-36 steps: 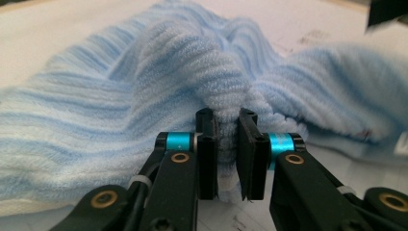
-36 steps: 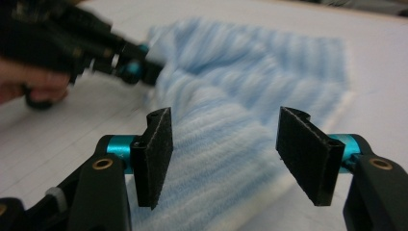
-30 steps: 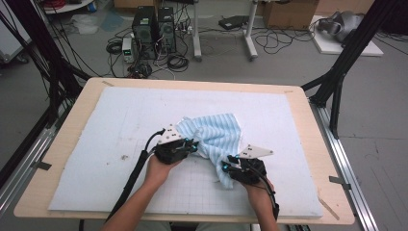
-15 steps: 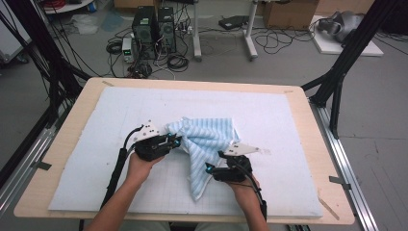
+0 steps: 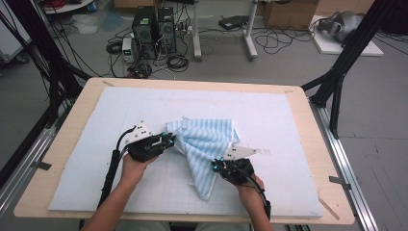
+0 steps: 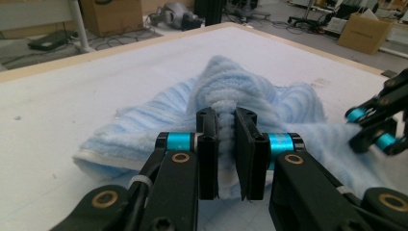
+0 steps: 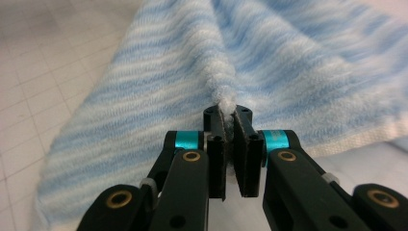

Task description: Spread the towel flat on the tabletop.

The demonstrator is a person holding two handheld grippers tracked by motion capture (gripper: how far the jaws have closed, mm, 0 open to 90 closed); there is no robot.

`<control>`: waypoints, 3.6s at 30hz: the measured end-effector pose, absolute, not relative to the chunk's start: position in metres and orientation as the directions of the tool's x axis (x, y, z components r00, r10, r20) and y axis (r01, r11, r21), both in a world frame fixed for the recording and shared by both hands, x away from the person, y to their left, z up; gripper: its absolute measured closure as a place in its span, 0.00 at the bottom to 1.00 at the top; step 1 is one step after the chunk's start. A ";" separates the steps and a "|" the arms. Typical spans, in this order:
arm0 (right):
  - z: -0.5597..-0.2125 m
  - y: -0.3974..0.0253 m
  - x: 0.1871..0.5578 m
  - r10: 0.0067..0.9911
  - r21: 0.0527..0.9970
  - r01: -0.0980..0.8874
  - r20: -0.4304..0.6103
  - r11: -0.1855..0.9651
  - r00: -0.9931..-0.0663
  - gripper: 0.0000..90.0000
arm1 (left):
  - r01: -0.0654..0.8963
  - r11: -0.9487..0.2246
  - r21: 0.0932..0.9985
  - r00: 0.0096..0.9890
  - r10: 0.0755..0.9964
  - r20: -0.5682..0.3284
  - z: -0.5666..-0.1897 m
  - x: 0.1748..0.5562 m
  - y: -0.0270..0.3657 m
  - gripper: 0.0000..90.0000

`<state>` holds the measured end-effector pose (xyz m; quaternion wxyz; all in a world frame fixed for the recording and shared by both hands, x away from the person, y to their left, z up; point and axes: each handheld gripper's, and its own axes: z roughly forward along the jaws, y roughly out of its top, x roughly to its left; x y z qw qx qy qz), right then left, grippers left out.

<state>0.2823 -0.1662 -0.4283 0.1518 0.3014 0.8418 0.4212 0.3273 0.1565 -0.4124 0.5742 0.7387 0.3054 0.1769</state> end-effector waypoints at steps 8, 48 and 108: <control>-0.420 -0.200 0.287 0.721 0.816 0.408 -0.014 0.409 -0.693 0.94 | 0.270 -0.166 0.948 0.694 0.716 -0.072 -0.416 0.335 0.166 0.95; -0.415 -0.186 0.285 0.714 0.839 0.376 -0.021 0.392 -0.699 0.93 | 0.313 -0.243 0.918 0.767 0.635 -0.094 -0.417 0.333 0.135 0.91; -0.419 -0.175 0.394 0.850 0.767 0.503 -0.103 0.398 -0.516 0.93 | 0.336 -0.116 0.935 0.633 0.763 -0.133 -0.423 0.342 0.164 0.45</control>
